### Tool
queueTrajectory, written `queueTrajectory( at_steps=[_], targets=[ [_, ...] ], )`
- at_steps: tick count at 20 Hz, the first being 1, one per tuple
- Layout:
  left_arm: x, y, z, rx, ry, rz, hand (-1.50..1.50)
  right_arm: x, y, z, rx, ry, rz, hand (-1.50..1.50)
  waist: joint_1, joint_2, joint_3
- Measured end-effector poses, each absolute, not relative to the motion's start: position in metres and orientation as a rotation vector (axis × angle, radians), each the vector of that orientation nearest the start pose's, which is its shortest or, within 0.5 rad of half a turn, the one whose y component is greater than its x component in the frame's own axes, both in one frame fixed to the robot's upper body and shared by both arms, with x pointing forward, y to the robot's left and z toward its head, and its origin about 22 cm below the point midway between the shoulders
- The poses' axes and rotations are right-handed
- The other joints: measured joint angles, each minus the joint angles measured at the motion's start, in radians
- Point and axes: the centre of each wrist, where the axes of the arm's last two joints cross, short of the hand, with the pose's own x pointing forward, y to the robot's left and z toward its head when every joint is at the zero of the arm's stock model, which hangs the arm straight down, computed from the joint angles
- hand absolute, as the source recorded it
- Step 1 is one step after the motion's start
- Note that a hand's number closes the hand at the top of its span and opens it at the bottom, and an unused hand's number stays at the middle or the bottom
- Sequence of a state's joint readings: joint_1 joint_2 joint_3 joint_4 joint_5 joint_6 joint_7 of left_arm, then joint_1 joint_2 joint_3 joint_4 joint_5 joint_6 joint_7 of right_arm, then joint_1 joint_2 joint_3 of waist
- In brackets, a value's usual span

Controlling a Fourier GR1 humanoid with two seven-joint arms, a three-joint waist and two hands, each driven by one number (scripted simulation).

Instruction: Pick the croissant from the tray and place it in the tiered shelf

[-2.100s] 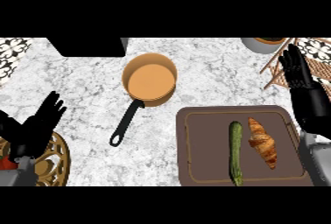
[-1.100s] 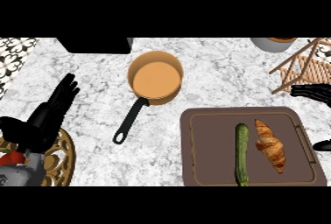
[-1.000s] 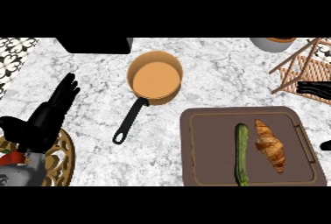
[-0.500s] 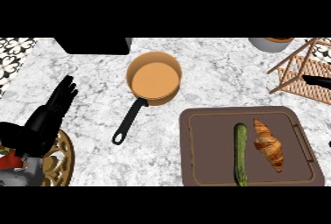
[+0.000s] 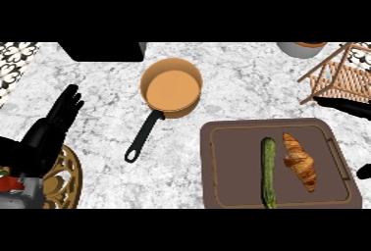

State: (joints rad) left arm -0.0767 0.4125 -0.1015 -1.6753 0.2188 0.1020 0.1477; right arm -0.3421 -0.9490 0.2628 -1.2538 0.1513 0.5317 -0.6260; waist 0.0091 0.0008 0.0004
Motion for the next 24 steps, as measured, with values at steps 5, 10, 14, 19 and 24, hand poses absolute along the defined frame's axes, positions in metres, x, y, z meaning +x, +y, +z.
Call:
queueTrajectory(
  at_steps=[5,10,14,19,24],
  targets=[
    [0.255,0.279,0.066,0.121,-1.572,-0.176,0.00,0.303,-0.379,0.109,-0.048,-1.485,1.495,-1.50,-0.004,-0.001,0.000],
    [0.252,0.281,0.059,0.118,-1.568,-0.176,0.00,0.301,-0.365,0.100,-0.051,-1.465,1.543,-1.50,-0.006,-0.001,0.000],
    [0.253,0.275,0.057,0.119,-1.569,-0.177,0.00,0.301,-0.349,0.094,-0.054,-1.403,1.606,-1.50,-0.006,-0.001,-0.001],
    [0.259,0.285,0.066,0.119,-1.570,-0.178,0.00,0.295,-0.344,0.088,-0.073,-1.313,1.685,-1.50,-0.007,-0.001,-0.001],
    [0.259,0.283,0.062,0.131,-1.564,-0.173,0.00,0.294,-0.332,0.091,-0.117,-1.258,1.729,-1.50,-0.008,-0.001,0.000]
  ],
)
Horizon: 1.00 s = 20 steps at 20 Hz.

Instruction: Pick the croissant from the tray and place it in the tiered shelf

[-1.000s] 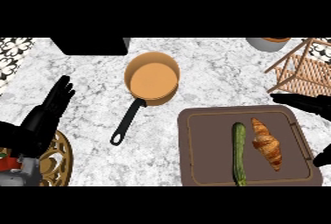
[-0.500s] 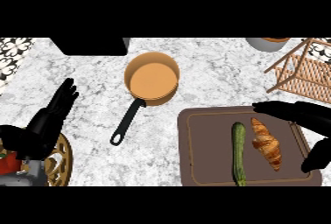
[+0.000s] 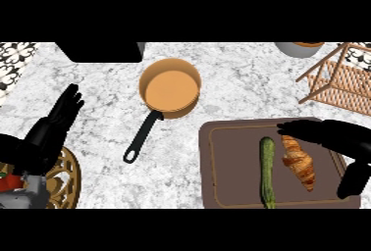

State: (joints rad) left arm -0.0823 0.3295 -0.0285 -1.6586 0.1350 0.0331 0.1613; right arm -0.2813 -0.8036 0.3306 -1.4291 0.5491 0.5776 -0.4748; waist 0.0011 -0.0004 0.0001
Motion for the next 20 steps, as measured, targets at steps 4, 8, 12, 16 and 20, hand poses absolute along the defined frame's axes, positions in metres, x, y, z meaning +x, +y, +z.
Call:
queueTrajectory(
  at_steps=[4,8,12,16,20],
  targets=[
    [0.254,0.288,0.064,0.127,-1.569,-0.178,0.00,0.296,-0.330,0.090,-0.212,-1.247,1.767,-1.50,0.002,0.000,0.000],
    [0.253,0.285,0.063,0.130,-1.565,-0.182,0.00,0.297,-0.330,0.077,-0.280,-1.199,1.796,-1.50,0.003,0.000,0.000],
    [0.256,0.276,0.061,0.124,-1.563,-0.178,0.00,0.299,-0.333,0.076,-0.292,-1.138,1.821,-1.50,0.001,0.001,0.000],
    [0.248,0.282,0.063,0.123,-1.562,-0.177,0.00,0.302,-0.338,0.073,-0.294,-1.115,1.816,-1.50,0.003,0.000,0.000],
    [0.255,0.283,0.061,0.125,-1.565,-0.178,0.00,0.304,-0.337,0.062,-0.301,-1.095,1.829,-1.50,0.002,0.001,0.000]
  ],
)
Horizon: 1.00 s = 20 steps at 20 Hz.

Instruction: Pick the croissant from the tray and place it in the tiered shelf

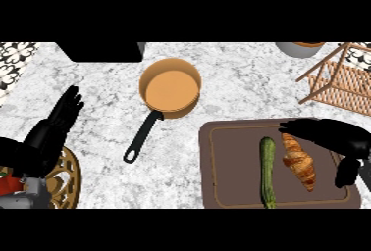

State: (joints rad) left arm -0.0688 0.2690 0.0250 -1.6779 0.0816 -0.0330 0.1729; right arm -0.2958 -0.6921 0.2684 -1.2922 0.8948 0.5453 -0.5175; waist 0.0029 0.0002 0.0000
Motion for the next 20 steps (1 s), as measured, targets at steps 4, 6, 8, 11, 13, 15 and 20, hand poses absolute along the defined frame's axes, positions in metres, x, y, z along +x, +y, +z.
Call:
queueTrajectory(
  at_steps=[4,6,8,11,13,15,20],
  targets=[
    [0.255,0.283,0.064,0.124,-1.567,-0.184,0.00,0.305,-0.337,0.047,-0.295,-1.068,1.845,-1.50,0.001,0.000,0.000],
    [0.251,0.283,0.062,0.126,-1.569,-0.184,0.00,0.303,-0.336,0.037,-0.281,-1.051,1.847,-1.50,0.001,0.000,0.000],
    [0.250,0.287,0.061,0.125,-1.569,-0.180,0.00,0.304,-0.336,0.029,-0.267,-1.039,1.852,-1.50,0.002,0.000,0.000],
    [0.251,0.284,0.061,0.124,-1.567,-0.178,0.00,0.302,-0.336,0.019,-0.251,-1.035,1.854,-1.50,0.001,-0.001,-0.001],
    [0.252,0.282,0.061,0.126,-1.571,-0.173,0.00,0.306,-0.336,0.014,-0.241,-1.037,1.857,-1.50,0.001,-0.004,-0.004],
    [0.251,0.285,0.063,0.129,-1.572,-0.174,0.00,0.306,-0.336,0.008,-0.236,-1.041,1.858,-1.50,-0.001,-0.008,-0.009],
    [0.256,0.282,0.058,0.123,-1.568,-0.183,0.00,0.309,-0.340,-0.003,-0.213,-1.085,1.851,-1.50,0.000,-0.018,-0.022]
  ],
)
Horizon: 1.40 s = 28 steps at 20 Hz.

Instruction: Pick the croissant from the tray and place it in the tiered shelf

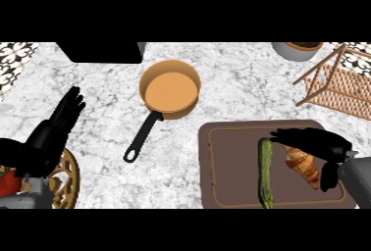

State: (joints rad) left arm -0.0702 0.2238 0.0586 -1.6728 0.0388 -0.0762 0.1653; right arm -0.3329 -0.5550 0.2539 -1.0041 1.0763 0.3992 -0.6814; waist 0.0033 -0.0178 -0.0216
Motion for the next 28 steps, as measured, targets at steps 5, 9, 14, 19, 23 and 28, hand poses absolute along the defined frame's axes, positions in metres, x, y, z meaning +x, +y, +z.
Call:
queueTrajectory(
  at_steps=[5,9,14,19,23,28],
  targets=[
    [0.255,0.277,0.056,0.116,-1.564,-0.190,0.00,0.311,-0.344,-0.008,-0.291,-1.197,1.838,1.50,0.005,-0.005,-0.004],
    [0.257,0.275,0.057,0.120,-1.567,-0.183,0.00,0.316,-0.347,-0.010,-0.337,-1.299,1.836,1.50,0.006,-0.002,-0.002],
    [0.254,0.278,0.058,0.125,-1.569,-0.182,0.00,0.323,-0.355,-0.008,-0.384,-1.402,1.807,1.50,0.009,0.004,0.003],
    [0.250,0.281,0.059,0.137,-1.561,-0.168,0.00,0.319,-0.360,-0.014,-0.526,-1.375,1.514,1.50,-0.020,0.002,0.005],
    [0.247,0.290,0.057,0.167,-1.545,-0.140,0.00,0.312,-0.360,-0.024,-0.682,-1.262,1.162,1.50,-0.060,-0.011,0.000],
    [0.244,0.295,0.057,0.190,-1.530,-0.126,0.00,0.319,-0.336,-0.009,-0.779,-1.310,0.754,1.50,-0.083,-0.018,0.007]
  ],
)
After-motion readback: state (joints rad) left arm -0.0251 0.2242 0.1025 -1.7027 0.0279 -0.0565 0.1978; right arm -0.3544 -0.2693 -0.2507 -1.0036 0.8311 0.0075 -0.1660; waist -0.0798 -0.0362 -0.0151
